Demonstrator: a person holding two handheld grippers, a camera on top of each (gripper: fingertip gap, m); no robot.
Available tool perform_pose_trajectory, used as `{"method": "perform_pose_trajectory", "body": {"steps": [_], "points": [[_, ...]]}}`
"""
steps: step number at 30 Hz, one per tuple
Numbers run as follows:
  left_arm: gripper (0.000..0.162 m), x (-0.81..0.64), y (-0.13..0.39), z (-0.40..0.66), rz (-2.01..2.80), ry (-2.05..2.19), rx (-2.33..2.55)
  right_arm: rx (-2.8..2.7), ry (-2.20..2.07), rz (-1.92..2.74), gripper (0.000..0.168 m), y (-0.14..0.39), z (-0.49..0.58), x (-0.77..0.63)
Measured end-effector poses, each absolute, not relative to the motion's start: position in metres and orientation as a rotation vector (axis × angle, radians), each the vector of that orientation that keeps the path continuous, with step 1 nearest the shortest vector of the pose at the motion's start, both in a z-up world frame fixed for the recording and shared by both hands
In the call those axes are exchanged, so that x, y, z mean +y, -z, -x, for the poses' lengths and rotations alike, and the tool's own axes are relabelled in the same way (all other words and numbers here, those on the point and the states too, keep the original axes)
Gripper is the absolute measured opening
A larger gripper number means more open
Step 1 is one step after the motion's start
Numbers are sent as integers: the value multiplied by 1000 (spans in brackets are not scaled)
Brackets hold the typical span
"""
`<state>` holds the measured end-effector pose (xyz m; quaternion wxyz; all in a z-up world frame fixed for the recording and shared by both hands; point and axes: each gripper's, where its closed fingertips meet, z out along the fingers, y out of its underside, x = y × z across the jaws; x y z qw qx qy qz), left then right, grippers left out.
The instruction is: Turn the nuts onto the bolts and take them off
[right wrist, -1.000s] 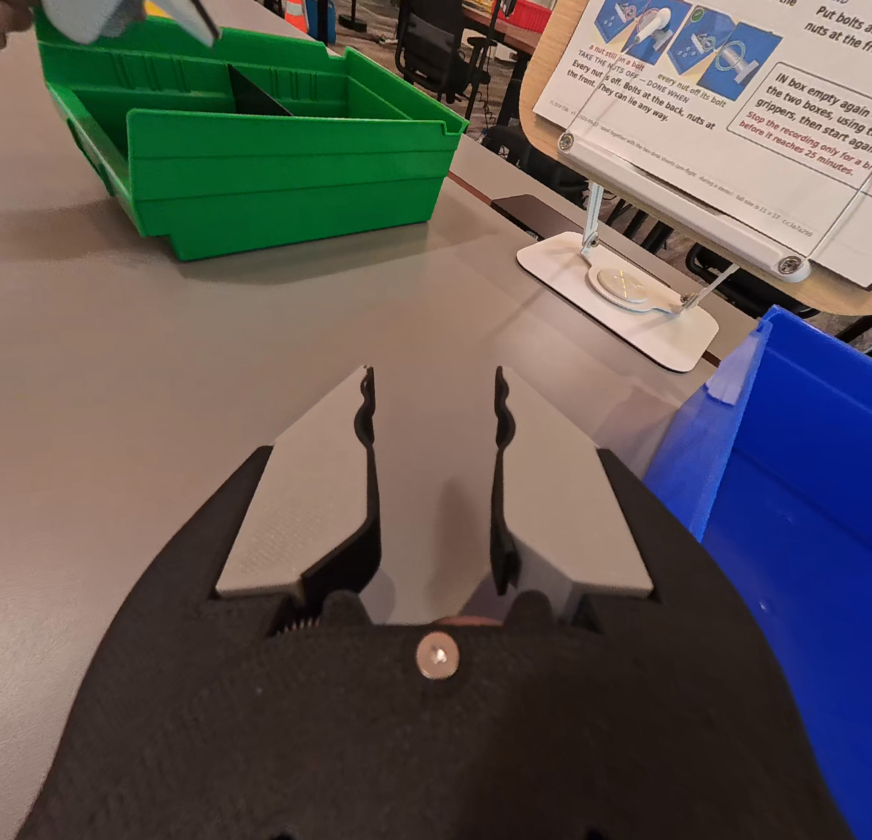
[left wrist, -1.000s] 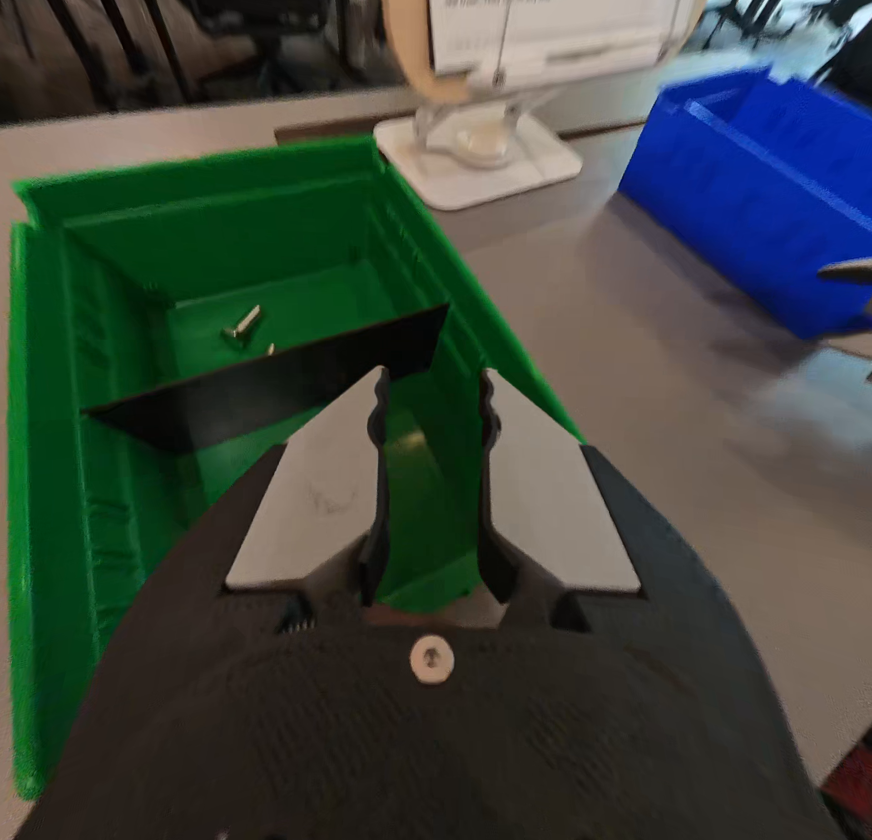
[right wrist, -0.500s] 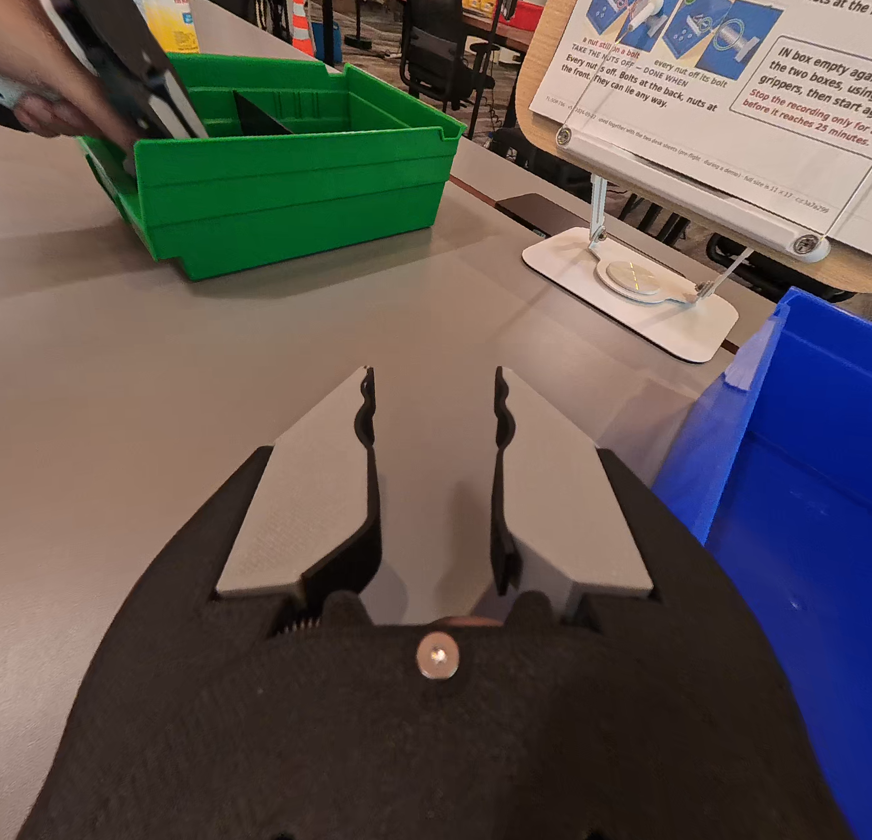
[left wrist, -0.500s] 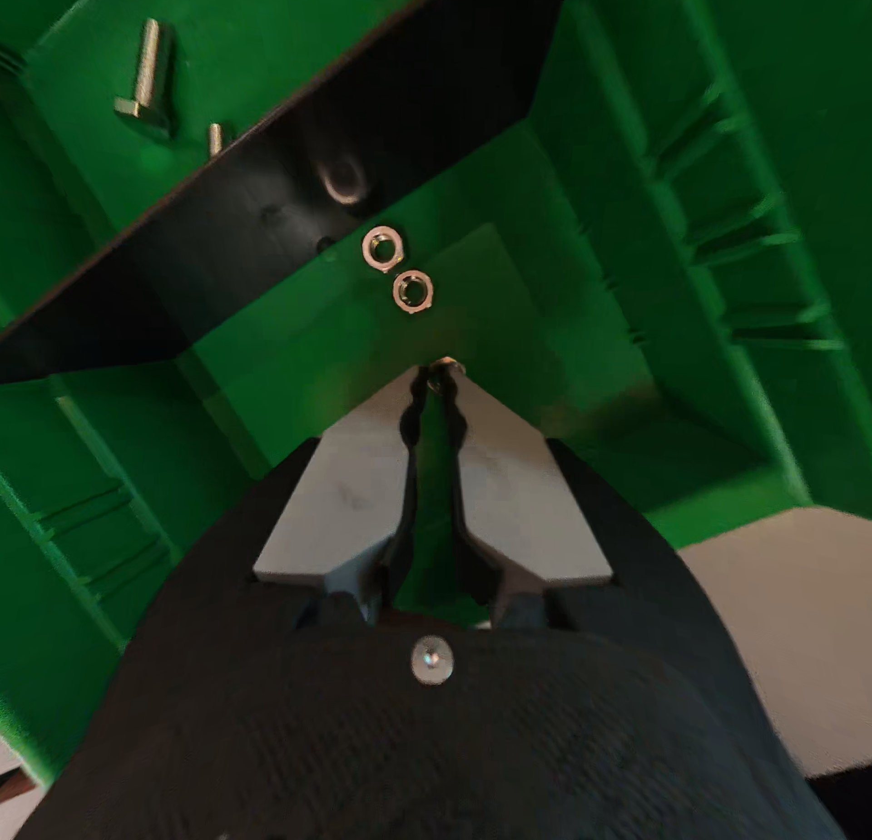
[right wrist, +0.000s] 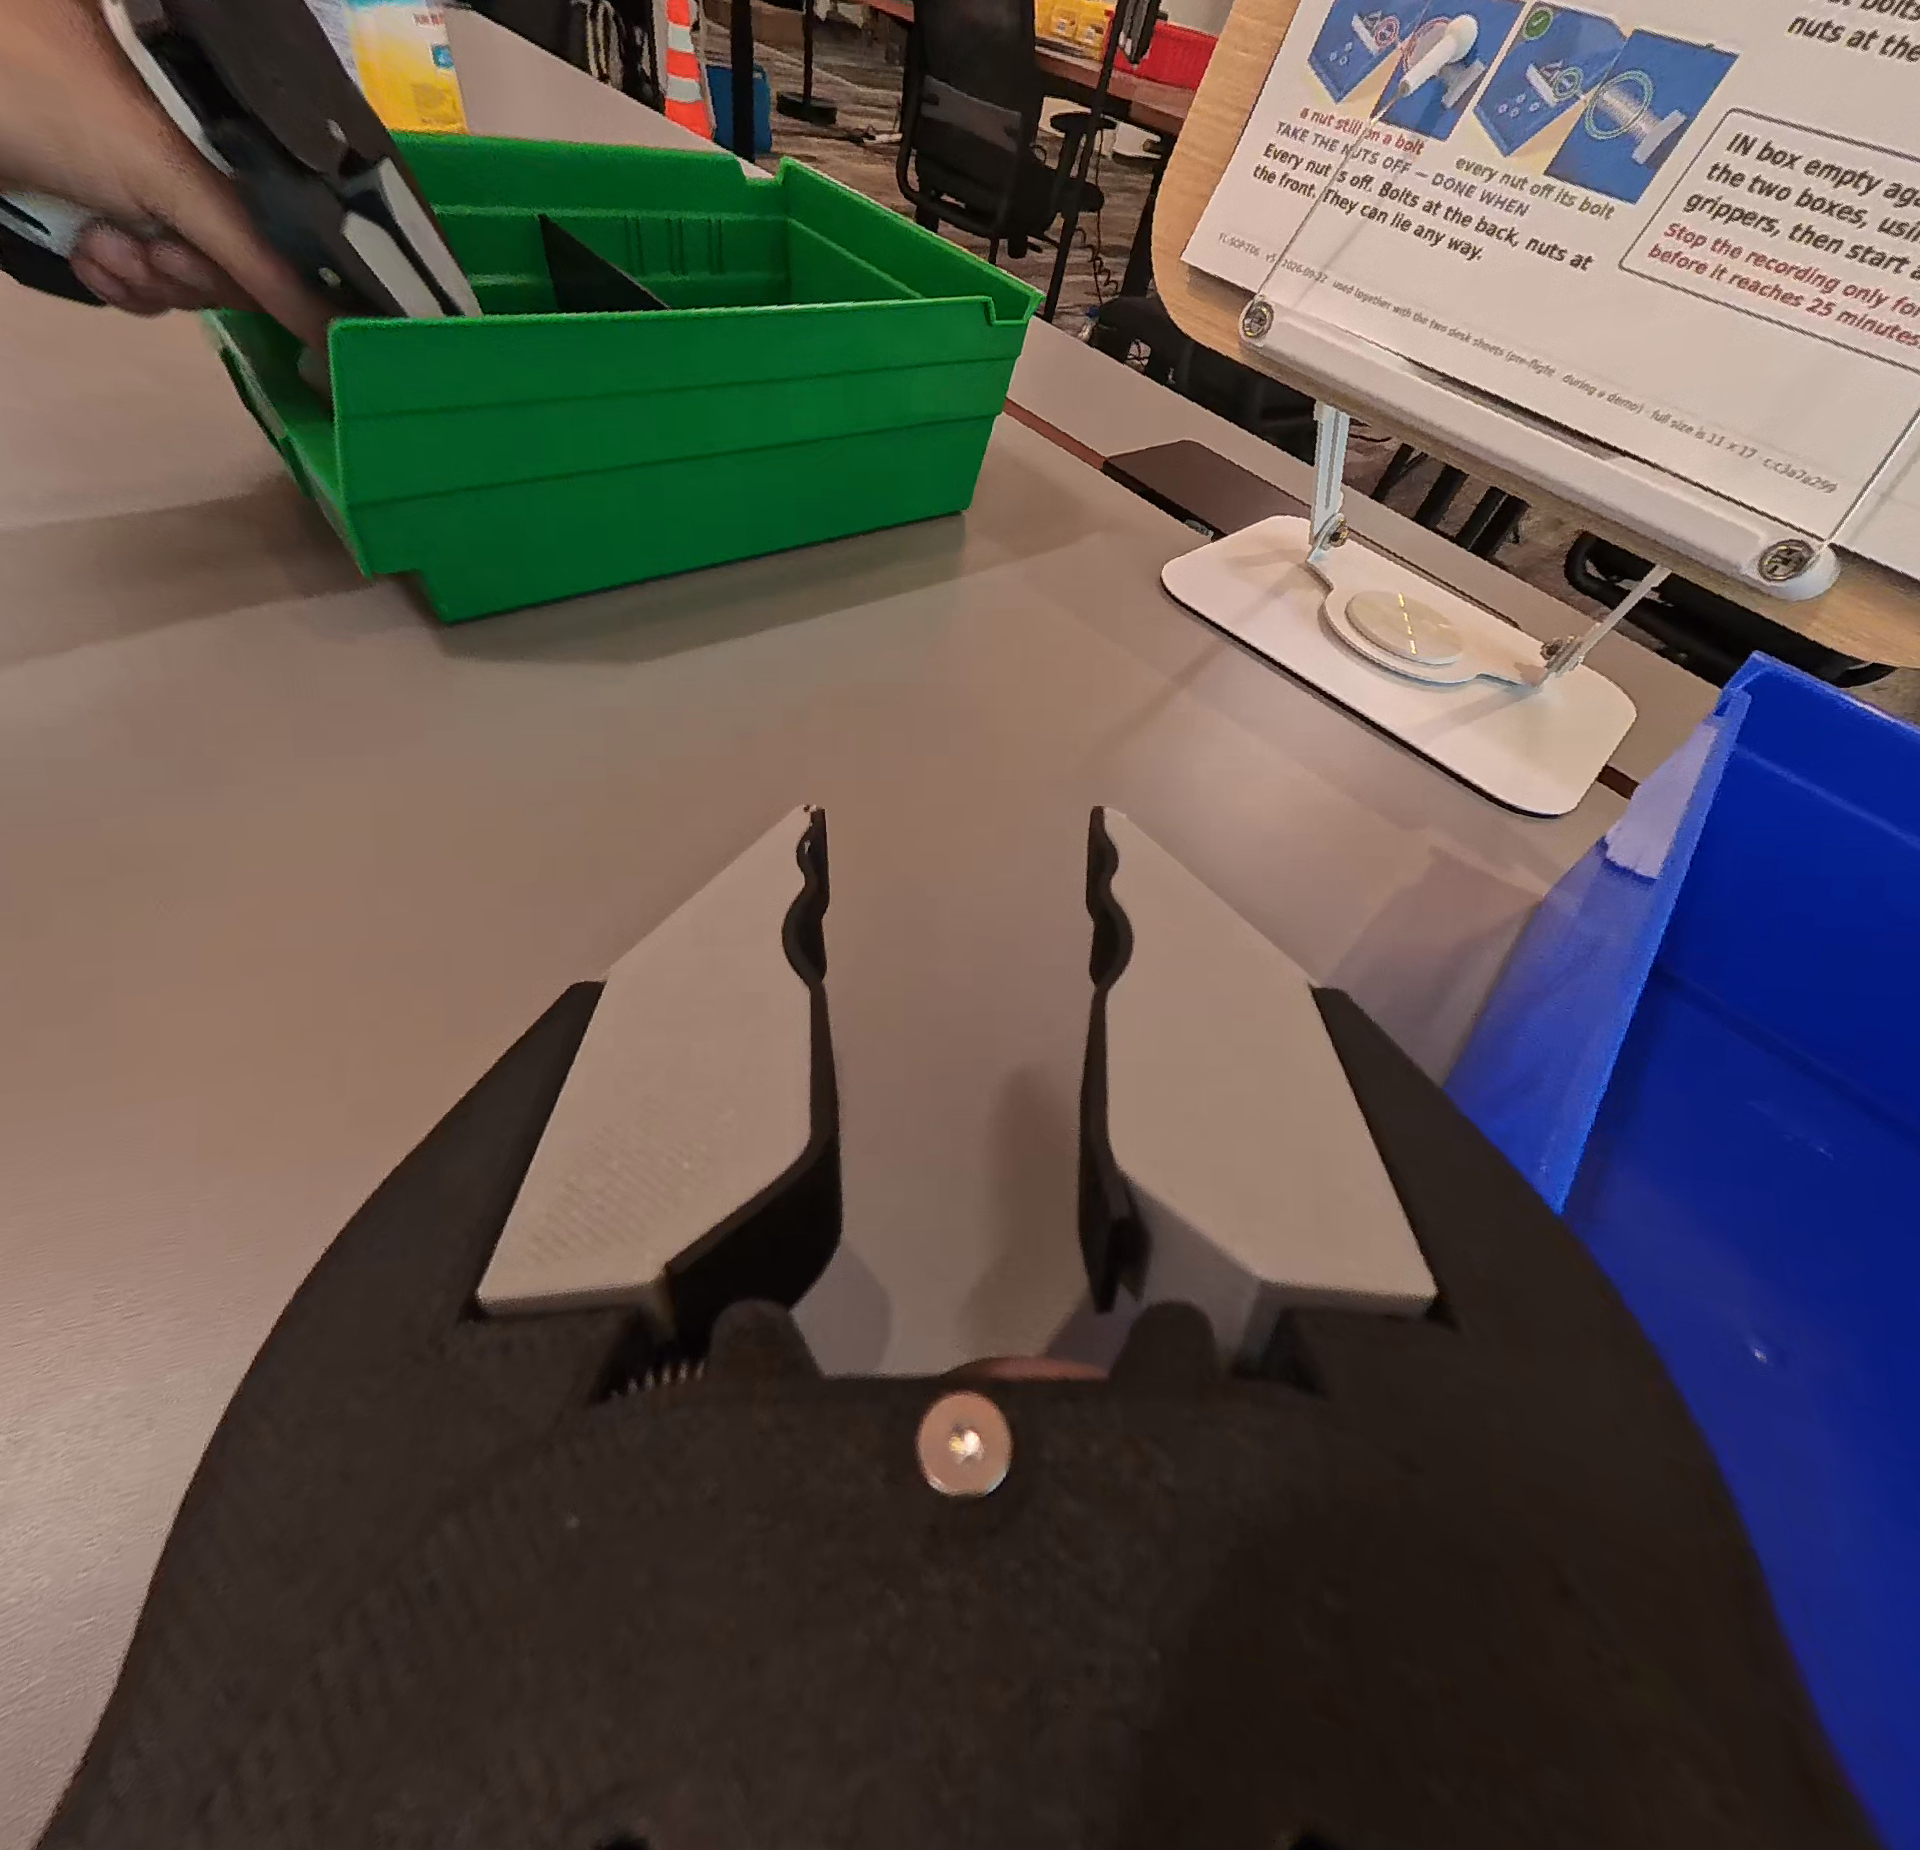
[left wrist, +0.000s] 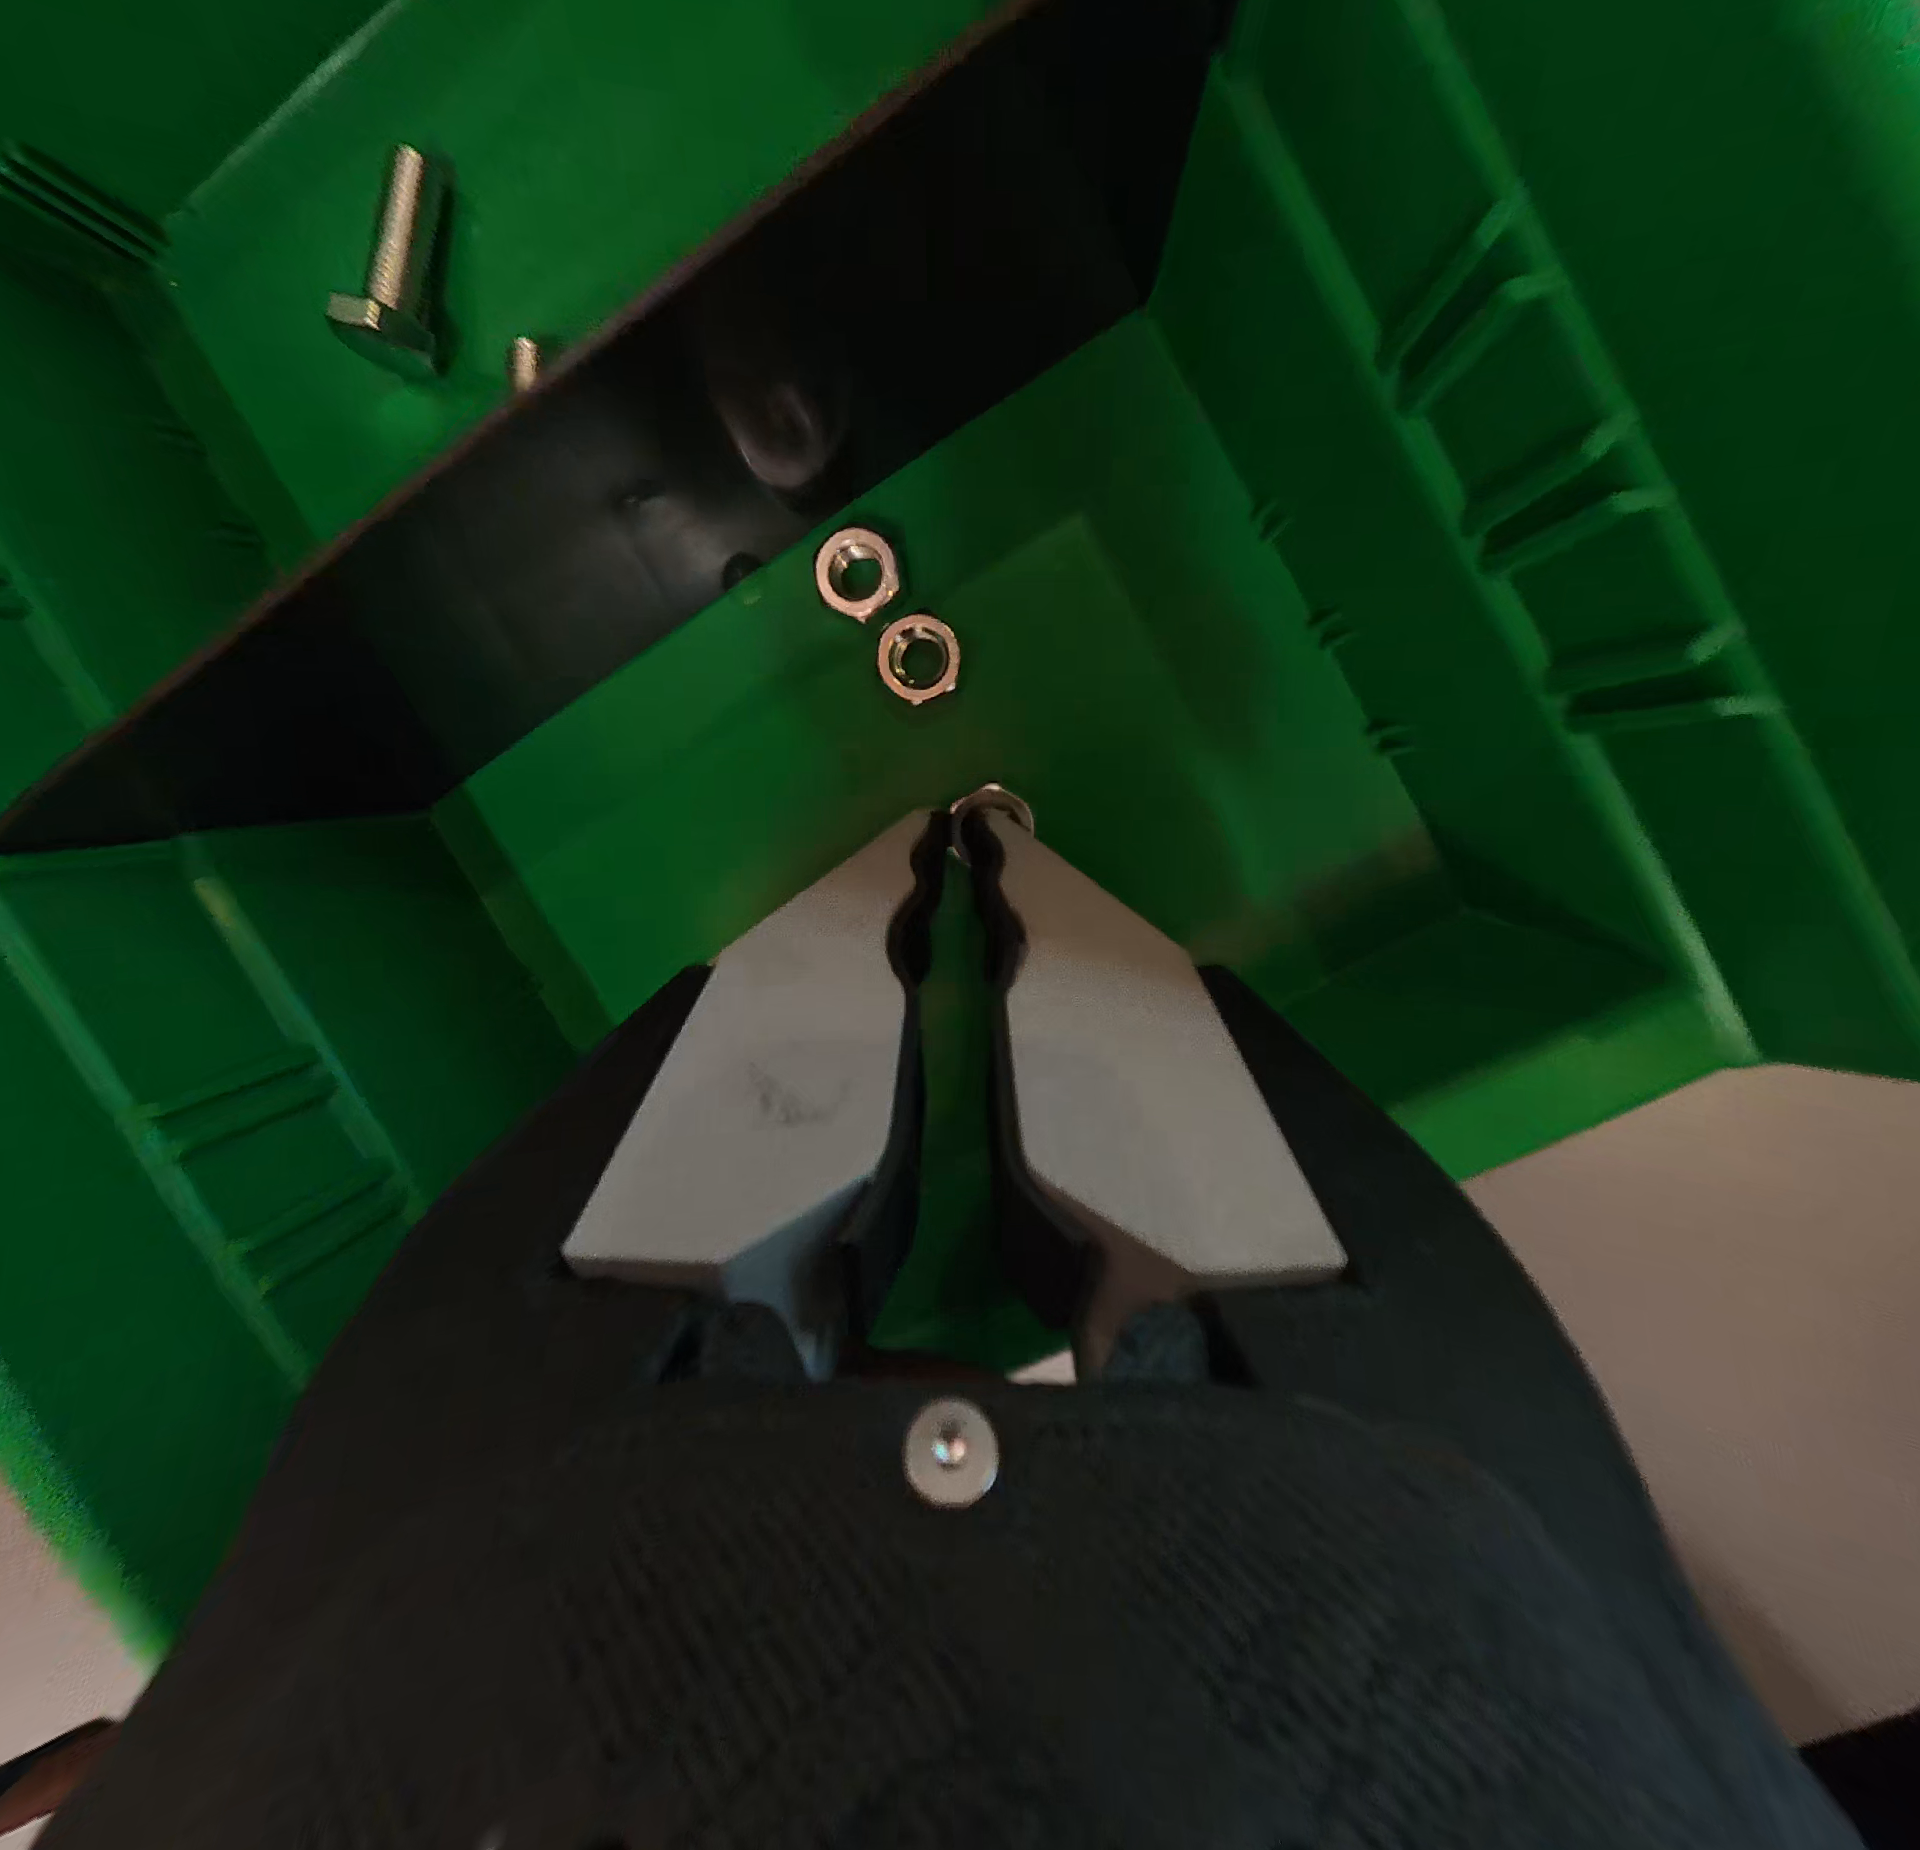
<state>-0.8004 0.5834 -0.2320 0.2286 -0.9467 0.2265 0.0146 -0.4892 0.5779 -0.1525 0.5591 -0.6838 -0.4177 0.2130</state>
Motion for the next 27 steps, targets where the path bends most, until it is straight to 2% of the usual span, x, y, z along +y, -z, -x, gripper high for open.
{"method": "perform_pose_trajectory", "body": {"steps": [6,10,13,18,27], "points": [[2,587,174,797,2471,-66,630,-969,-518,1621,48,152,487,580],[2,578,137,768,2351,64,658,-960,-518,1626,47,153,486,582],[2,566,128,729,2284,182,744,-953,-511,1625,47,152,485,583],[2,553,146,658,2241,219,951,-931,-520,1621,47,149,481,584],[2,548,224,588,2380,242,1184,-950,-512,1615,47,150,483,582]]}}
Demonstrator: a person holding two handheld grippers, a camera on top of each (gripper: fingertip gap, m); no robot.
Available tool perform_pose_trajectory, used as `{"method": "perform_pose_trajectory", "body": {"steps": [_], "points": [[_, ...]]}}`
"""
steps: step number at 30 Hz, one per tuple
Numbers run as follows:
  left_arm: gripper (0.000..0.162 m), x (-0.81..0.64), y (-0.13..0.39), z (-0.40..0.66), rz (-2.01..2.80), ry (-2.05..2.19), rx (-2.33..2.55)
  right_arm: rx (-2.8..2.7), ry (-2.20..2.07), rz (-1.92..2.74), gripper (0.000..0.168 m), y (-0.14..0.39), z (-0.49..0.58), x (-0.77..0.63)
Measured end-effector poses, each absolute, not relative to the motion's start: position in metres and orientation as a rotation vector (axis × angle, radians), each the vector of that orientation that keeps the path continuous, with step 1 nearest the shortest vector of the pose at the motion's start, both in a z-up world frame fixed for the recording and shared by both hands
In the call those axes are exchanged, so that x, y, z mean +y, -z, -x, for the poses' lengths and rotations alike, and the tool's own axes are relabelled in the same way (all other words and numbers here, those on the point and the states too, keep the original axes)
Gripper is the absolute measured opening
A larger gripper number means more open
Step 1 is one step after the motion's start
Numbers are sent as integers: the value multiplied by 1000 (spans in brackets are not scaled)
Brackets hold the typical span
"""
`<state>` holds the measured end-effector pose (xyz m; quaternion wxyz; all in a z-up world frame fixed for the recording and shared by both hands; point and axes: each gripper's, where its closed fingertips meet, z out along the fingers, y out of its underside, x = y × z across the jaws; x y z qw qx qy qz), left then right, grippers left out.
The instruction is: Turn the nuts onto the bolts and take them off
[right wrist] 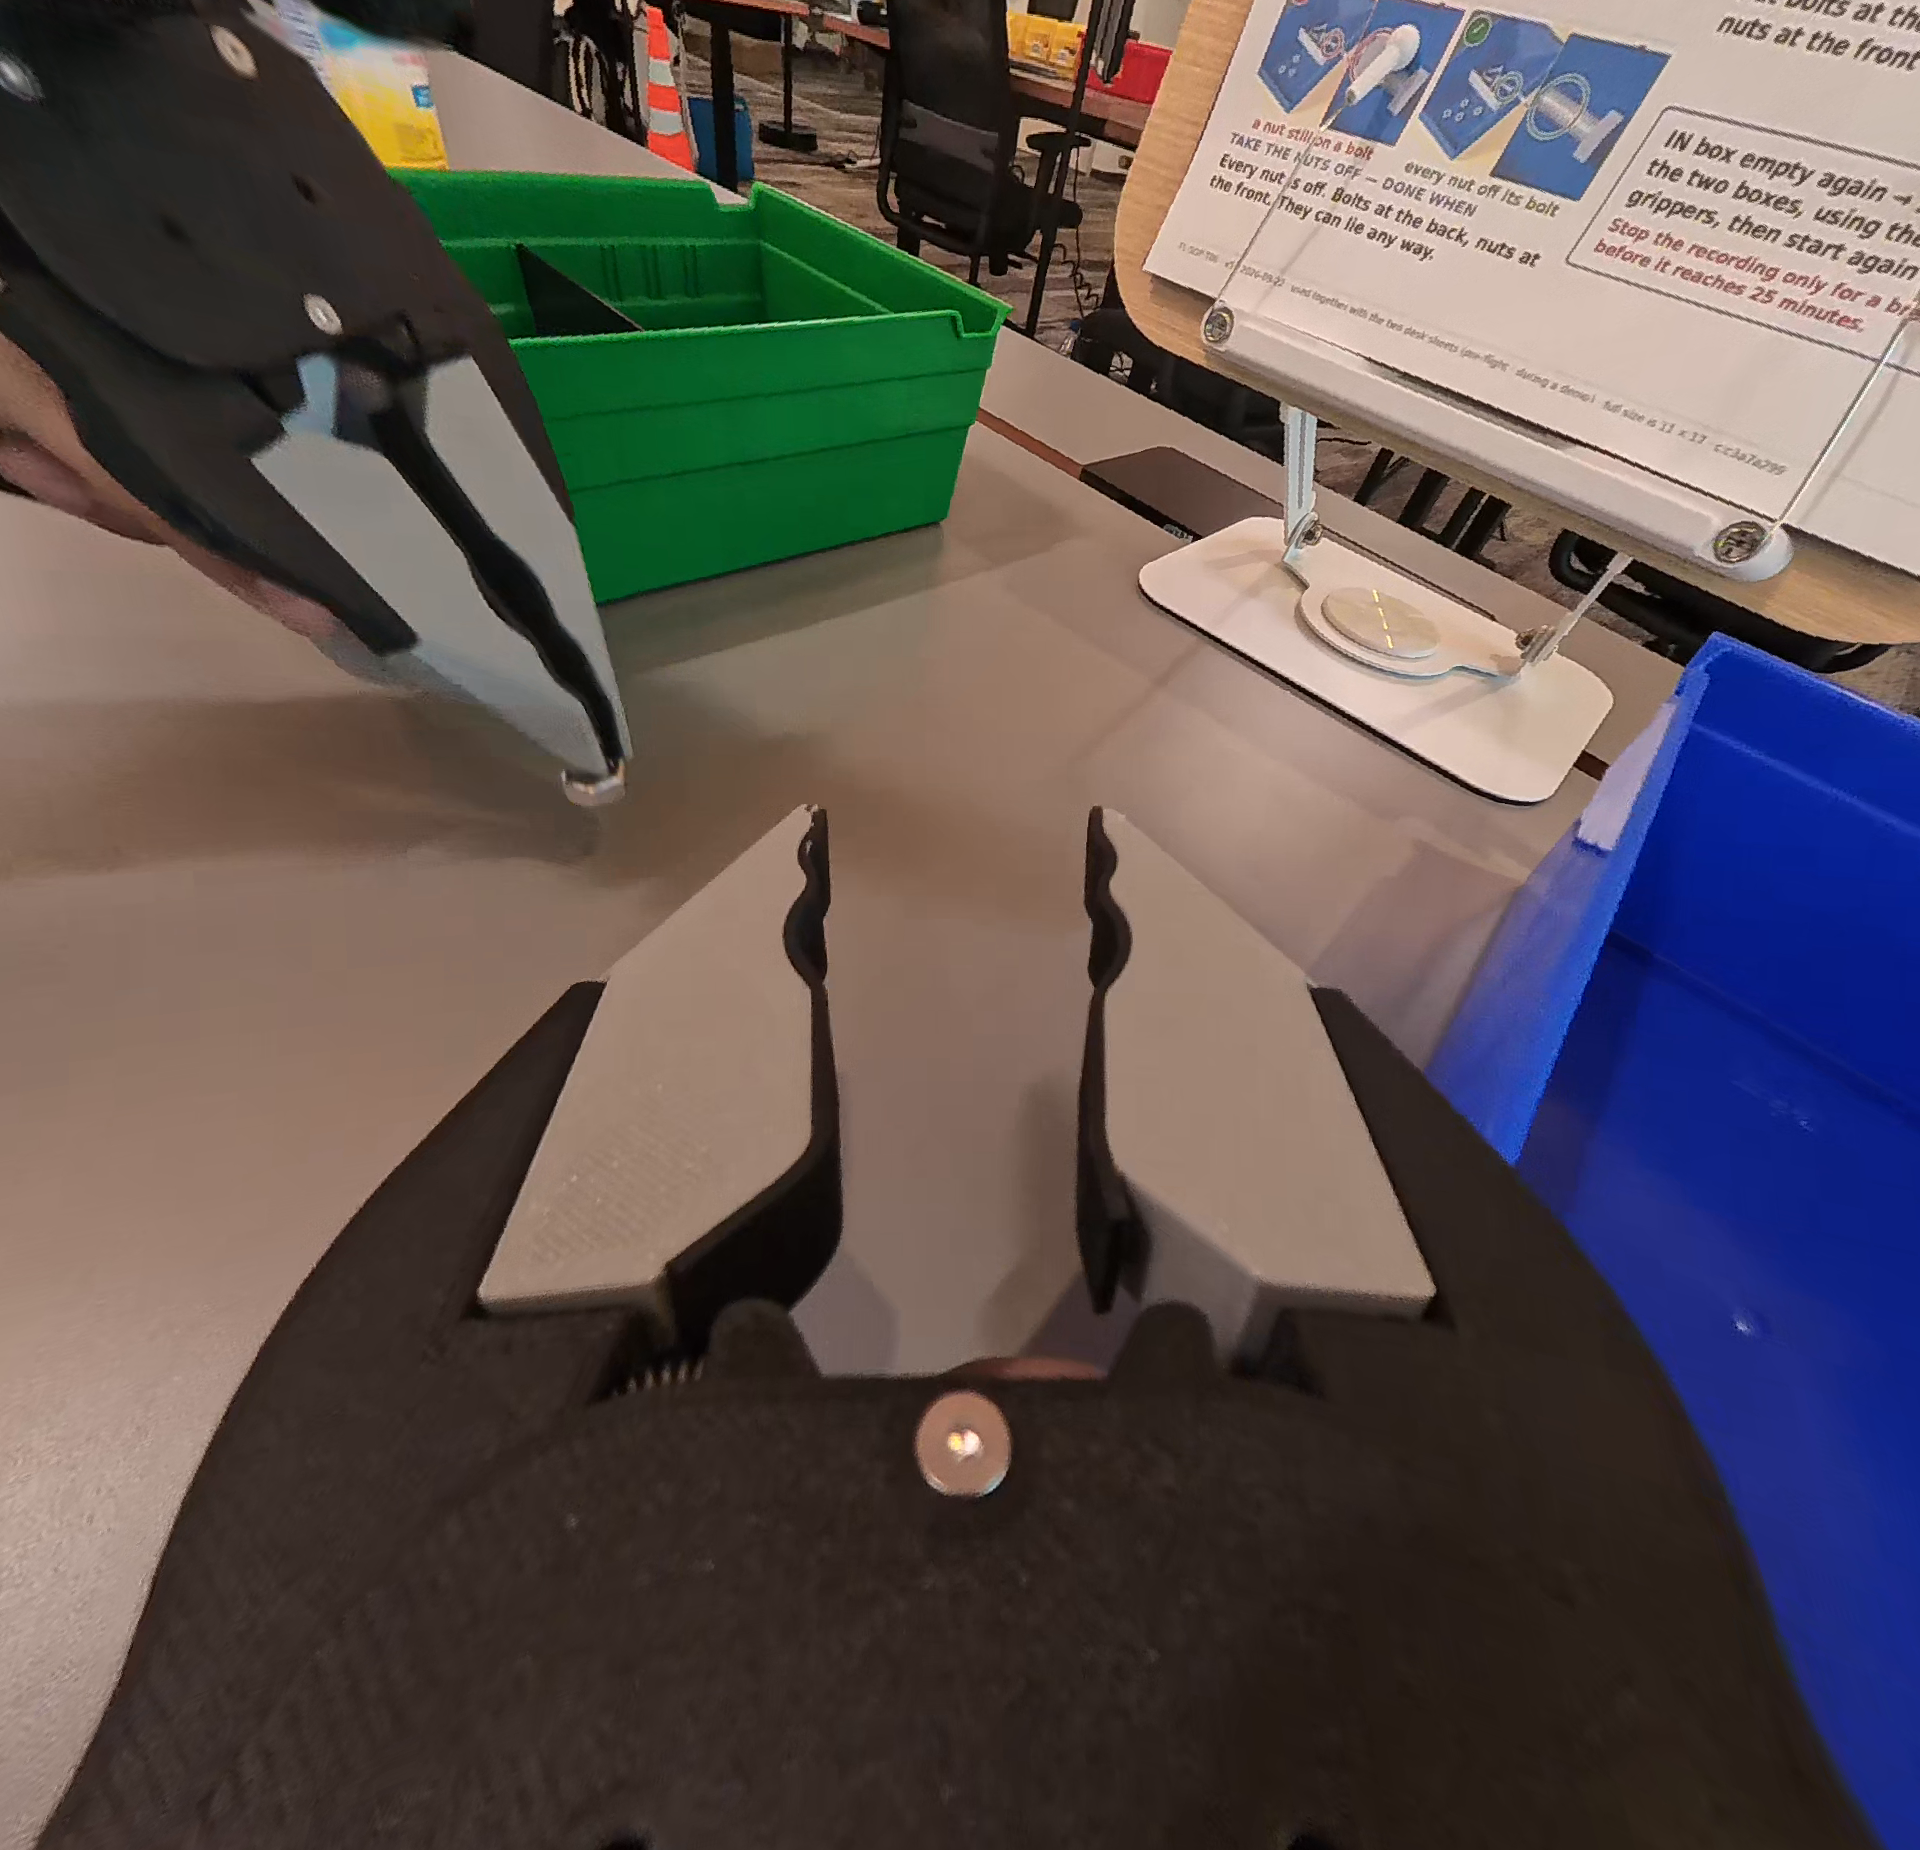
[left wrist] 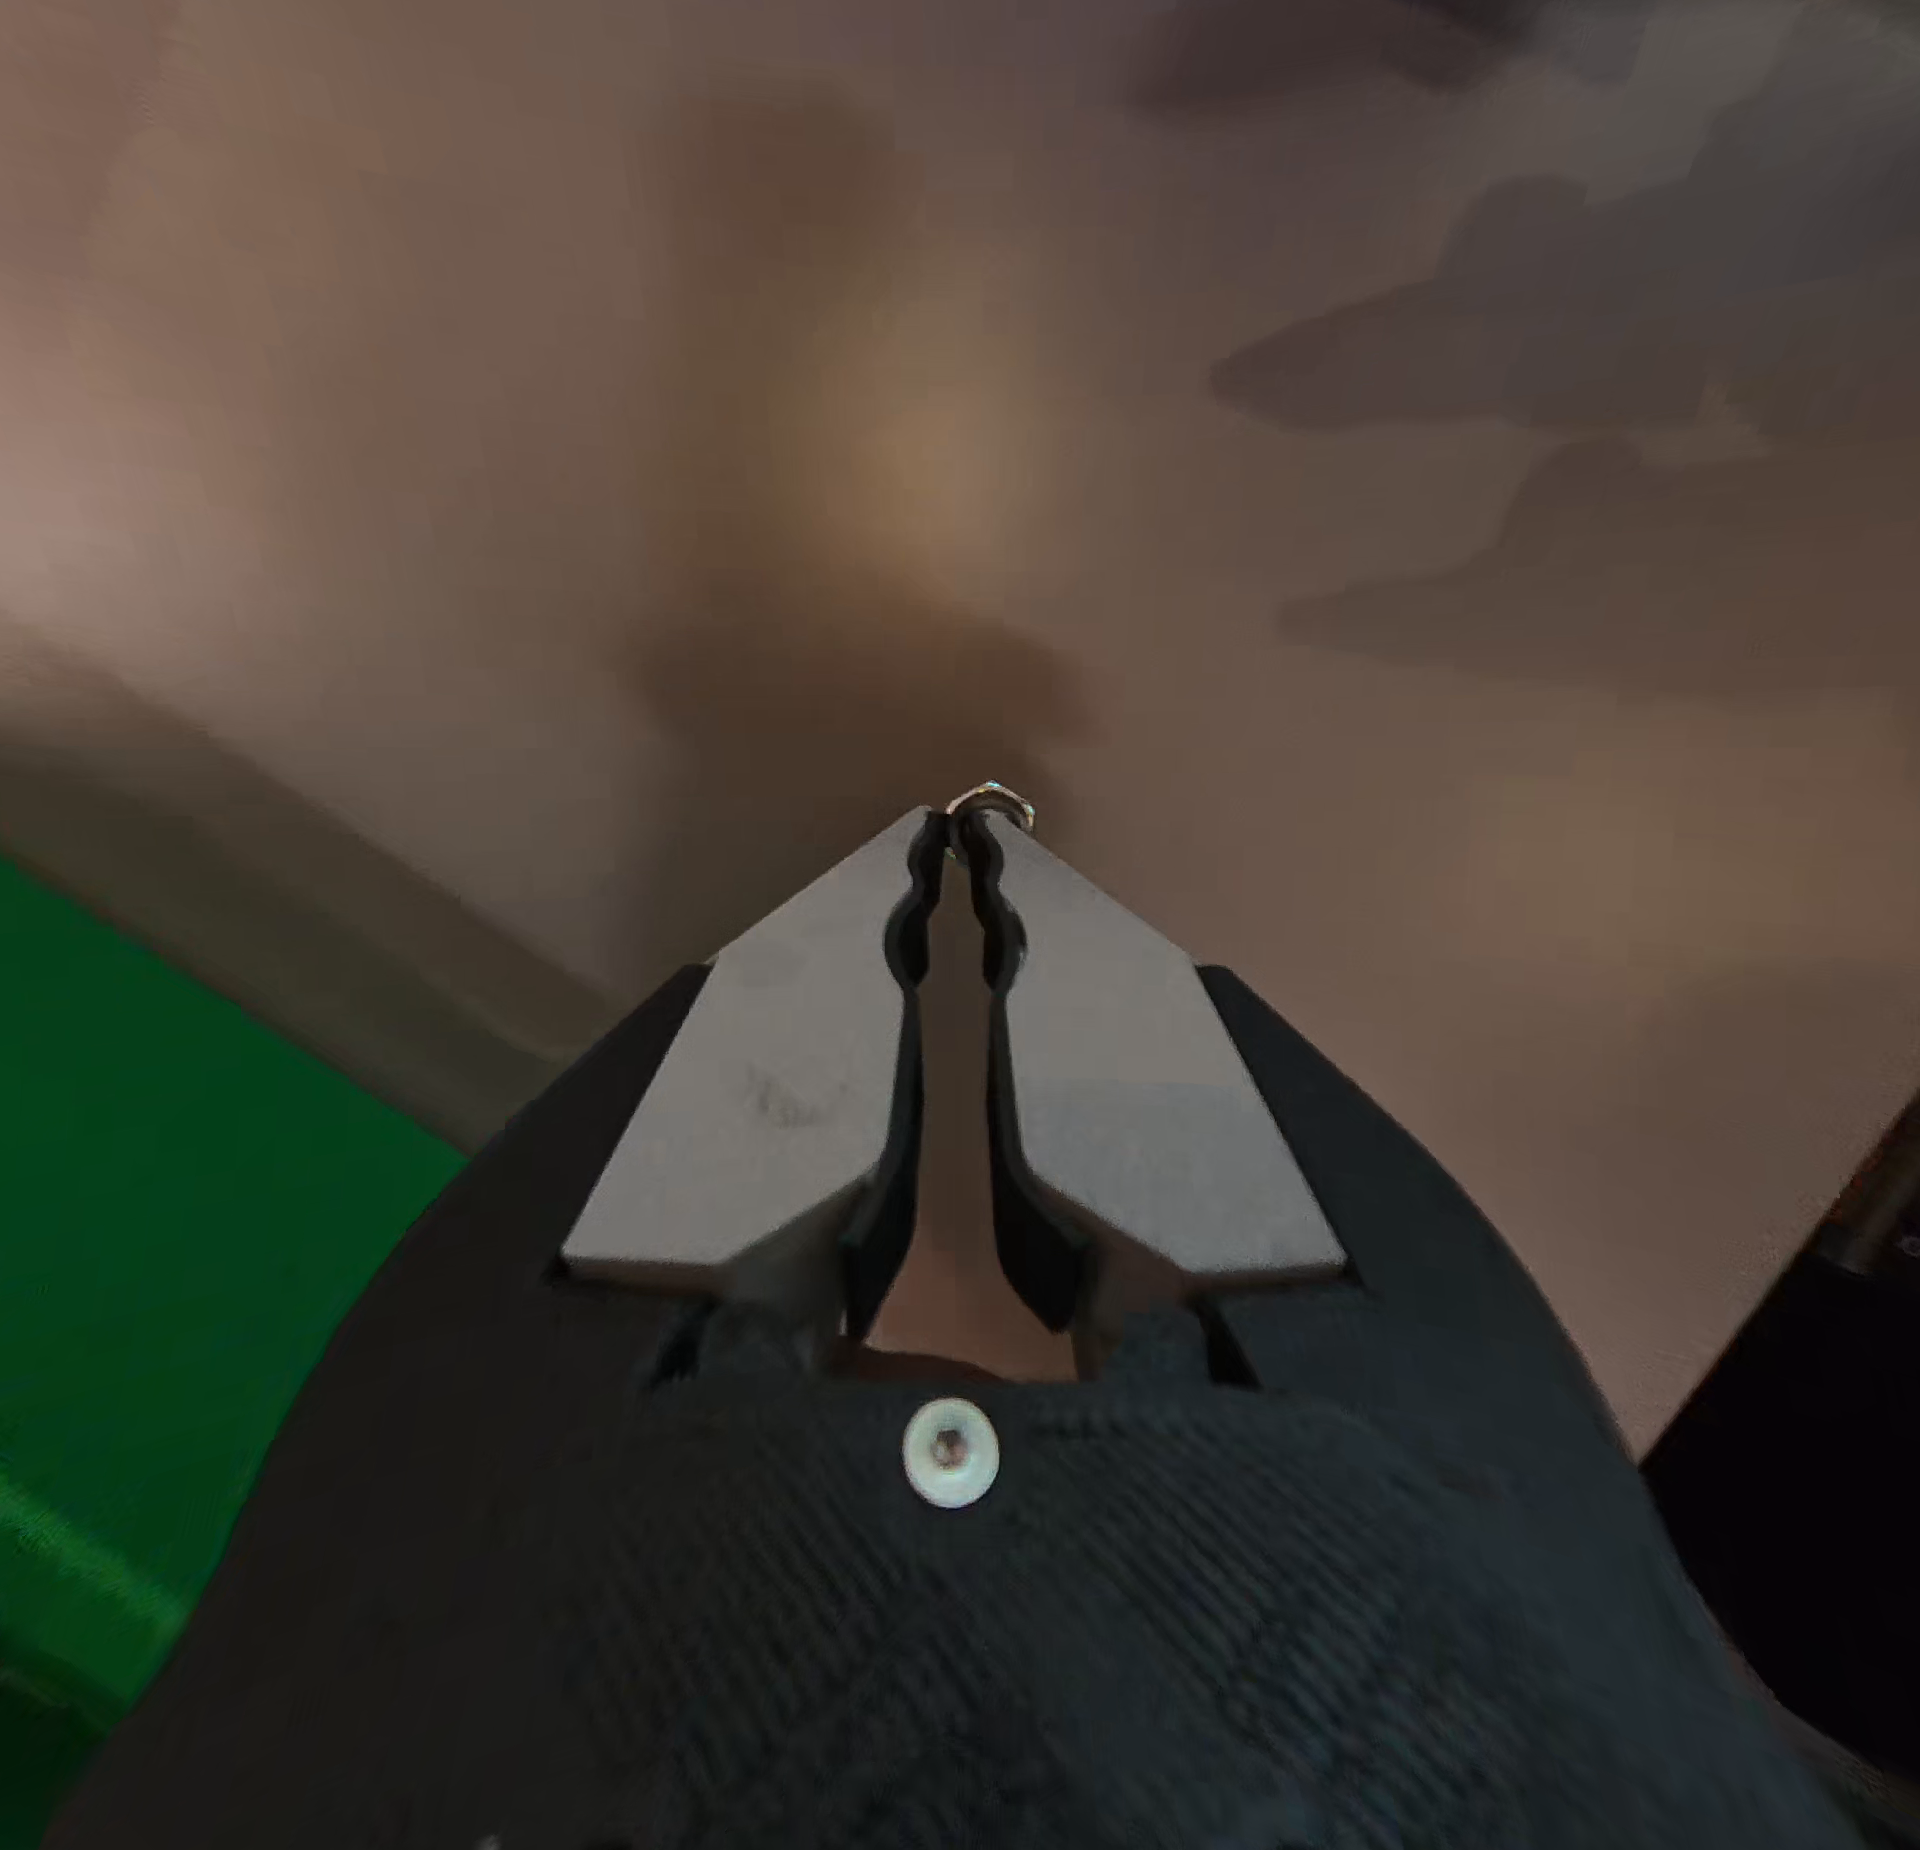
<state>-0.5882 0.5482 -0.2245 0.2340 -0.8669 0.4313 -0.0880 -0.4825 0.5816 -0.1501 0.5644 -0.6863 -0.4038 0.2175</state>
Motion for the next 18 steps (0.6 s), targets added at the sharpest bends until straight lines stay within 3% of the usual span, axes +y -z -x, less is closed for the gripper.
{"method": "perform_pose_trajectory", "body": {"steps": [4,9,18], "points": [[5,545,240,583,2421,251,1226,-956,-526,1611,47,150,484,579],[16,551,223,585,2402,269,1187,-968,-506,1603,47,150,485,578],[17,599,108,673,2182,171,883,-954,-537,1602,47,148,484,576]]}}
